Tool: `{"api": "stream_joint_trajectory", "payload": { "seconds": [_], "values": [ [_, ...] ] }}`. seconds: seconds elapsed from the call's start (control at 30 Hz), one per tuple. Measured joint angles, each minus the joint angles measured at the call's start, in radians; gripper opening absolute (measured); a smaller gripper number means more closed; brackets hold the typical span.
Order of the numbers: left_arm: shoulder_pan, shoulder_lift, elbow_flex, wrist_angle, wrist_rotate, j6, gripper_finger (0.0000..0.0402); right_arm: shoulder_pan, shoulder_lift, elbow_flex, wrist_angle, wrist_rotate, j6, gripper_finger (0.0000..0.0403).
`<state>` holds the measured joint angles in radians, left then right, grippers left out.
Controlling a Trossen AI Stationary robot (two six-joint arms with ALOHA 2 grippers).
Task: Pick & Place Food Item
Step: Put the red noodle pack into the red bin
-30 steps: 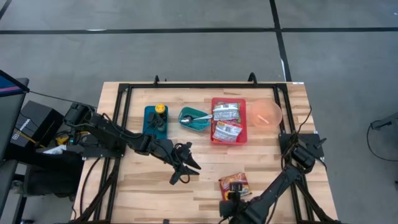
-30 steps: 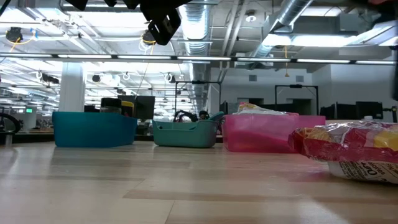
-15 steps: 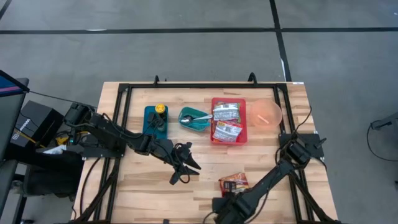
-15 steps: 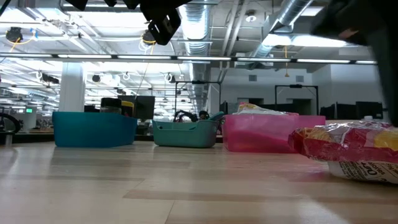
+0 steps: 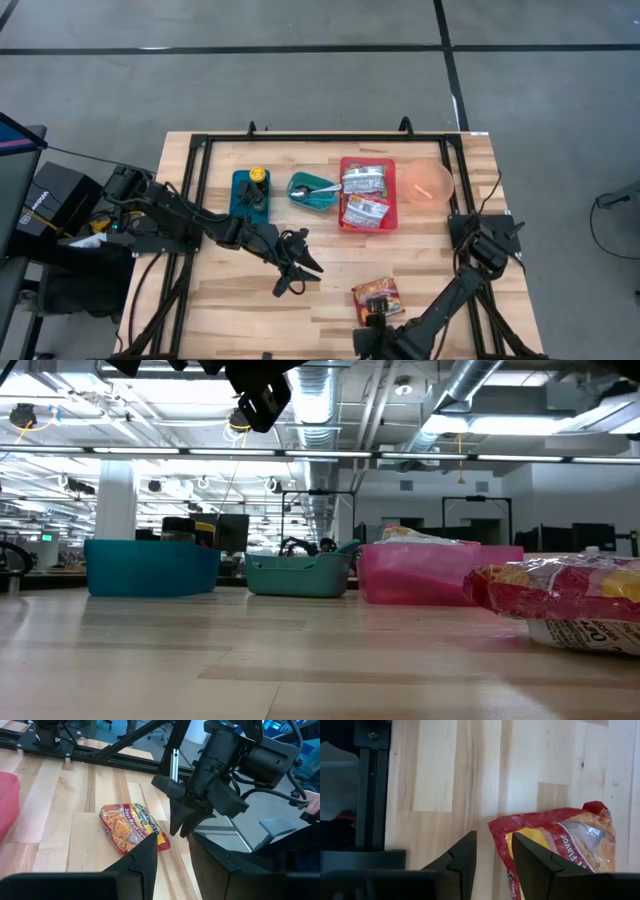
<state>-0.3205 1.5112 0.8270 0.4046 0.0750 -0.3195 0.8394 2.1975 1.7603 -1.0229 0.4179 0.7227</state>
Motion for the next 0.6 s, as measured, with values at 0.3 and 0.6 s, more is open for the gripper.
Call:
{"api": "stream_joint_trajectory", "payload": {
  "seconds": [0.3,0.6],
  "values": [
    [0.0,0.0,0.0,-0.001,0.0,-0.001,0.0109,0.01,0.066,0.0,-0.028,0.049,0.019,0.0118],
    [0.0,0.0,0.0,0.003,0.0,-0.002,0.0109,0.023,0.077,0.001,-0.1,0.097,0.038,0.0117]
  ]
}}
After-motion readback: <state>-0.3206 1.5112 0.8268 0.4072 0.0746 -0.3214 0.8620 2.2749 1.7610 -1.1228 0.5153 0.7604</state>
